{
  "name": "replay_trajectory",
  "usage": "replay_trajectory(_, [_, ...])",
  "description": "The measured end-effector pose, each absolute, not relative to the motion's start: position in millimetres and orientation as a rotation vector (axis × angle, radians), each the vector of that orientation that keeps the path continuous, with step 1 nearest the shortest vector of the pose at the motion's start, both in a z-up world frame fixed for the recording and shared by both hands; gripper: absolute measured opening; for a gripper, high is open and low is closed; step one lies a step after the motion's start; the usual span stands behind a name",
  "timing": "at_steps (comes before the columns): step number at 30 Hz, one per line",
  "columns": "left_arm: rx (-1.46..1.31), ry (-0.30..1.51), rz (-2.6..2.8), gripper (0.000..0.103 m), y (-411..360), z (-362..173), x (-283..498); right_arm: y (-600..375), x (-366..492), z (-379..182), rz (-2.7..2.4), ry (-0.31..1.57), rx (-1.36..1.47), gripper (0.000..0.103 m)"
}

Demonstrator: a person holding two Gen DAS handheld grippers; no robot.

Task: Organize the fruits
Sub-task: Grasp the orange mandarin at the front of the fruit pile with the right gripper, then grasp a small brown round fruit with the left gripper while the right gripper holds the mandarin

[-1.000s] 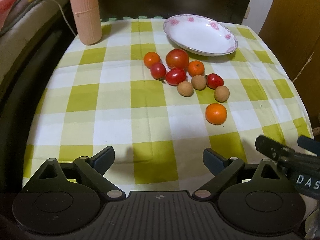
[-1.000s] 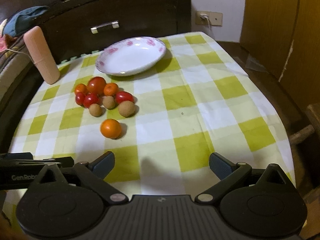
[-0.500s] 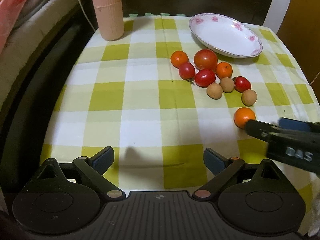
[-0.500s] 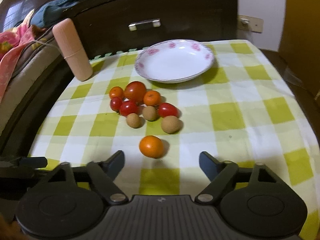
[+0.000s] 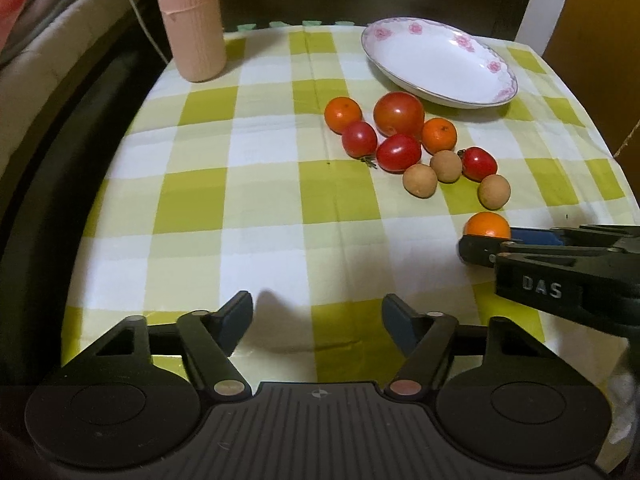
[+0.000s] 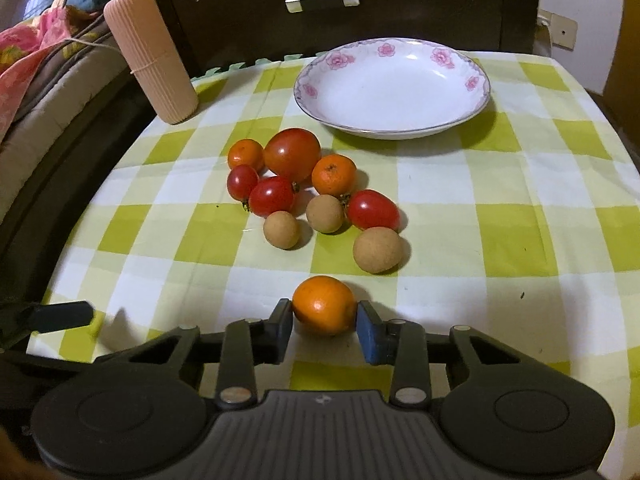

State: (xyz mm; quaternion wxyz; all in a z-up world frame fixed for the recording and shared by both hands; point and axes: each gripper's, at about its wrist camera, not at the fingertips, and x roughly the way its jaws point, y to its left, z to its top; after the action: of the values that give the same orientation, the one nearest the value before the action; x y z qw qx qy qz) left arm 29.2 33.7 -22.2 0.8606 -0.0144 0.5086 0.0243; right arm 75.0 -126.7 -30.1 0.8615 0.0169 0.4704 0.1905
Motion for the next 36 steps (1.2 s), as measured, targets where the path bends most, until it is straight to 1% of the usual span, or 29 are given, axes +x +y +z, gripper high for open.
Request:
replay_trajectory(2, [-0.036, 1.062, 0.035, 0.069, 31.8, -22.5, 32.2, -126.9, 74.6, -29.2, 0.406, 0.985, 0.026, 0.033])
replay_trajectory(3, [-0.038, 1.058, 0.018, 0.068, 29.1, -21.7, 34.3, -128.4, 74.2, -28.4, 0.408, 0.985, 0.033, 0.033])
replay_trajectory(10, [-0.034, 1.01, -0.064, 0.066, 8.6, -17.1, 58.3, -158.5, 68.2, -18.3, 0.38, 0.982, 0.138, 0.033])
replay_trajectory(16, [-0.085, 1.011, -0.083, 0.063, 5.1, -25.4, 86.1, -177.0, 68.9, -17.7, 0.338, 0.983, 0.179, 0.033])
replay_trajectory(18, [-0.087, 1.016, -0.091, 0.061, 2.4, -28.8, 89.6, -180.7, 69.9, -18.6, 0.331, 0.987, 0.191, 0.033])
replay_trajectory(19, [-0.093, 1.017, -0.098, 0.058, 0.8, -30.3, 91.8, -182.1, 69.9, -18.7, 0.33, 0.988, 0.197, 0.033])
replay_trajectory(27, [-0.094, 0.982, -0.117, 0.058, -11.3, -36.2, 107.2, -191.7, 68.6, -20.4, 0.33, 0.993, 0.237, 0.033])
replay_trajectory(31, [-0.048, 0.944, -0.131, 0.058, -15.1, -38.9, 104.1, -196.2, 69.5, -22.3, 0.327, 0.999, 0.251, 0.033])
replay_trajectory(33, [-0.039, 0.937, -0.124, 0.058, -16.1, -39.3, 104.0, -197.9, 69.8, -22.8, 0.323, 0.998, 0.255, 0.033])
replay_trajectory(36, [-0.035, 0.938, -0.1, 0.054, -15.7, -38.8, 105.2, -200.0, 70.5, -23.6, 0.319, 1.004, 0.268, 0.033])
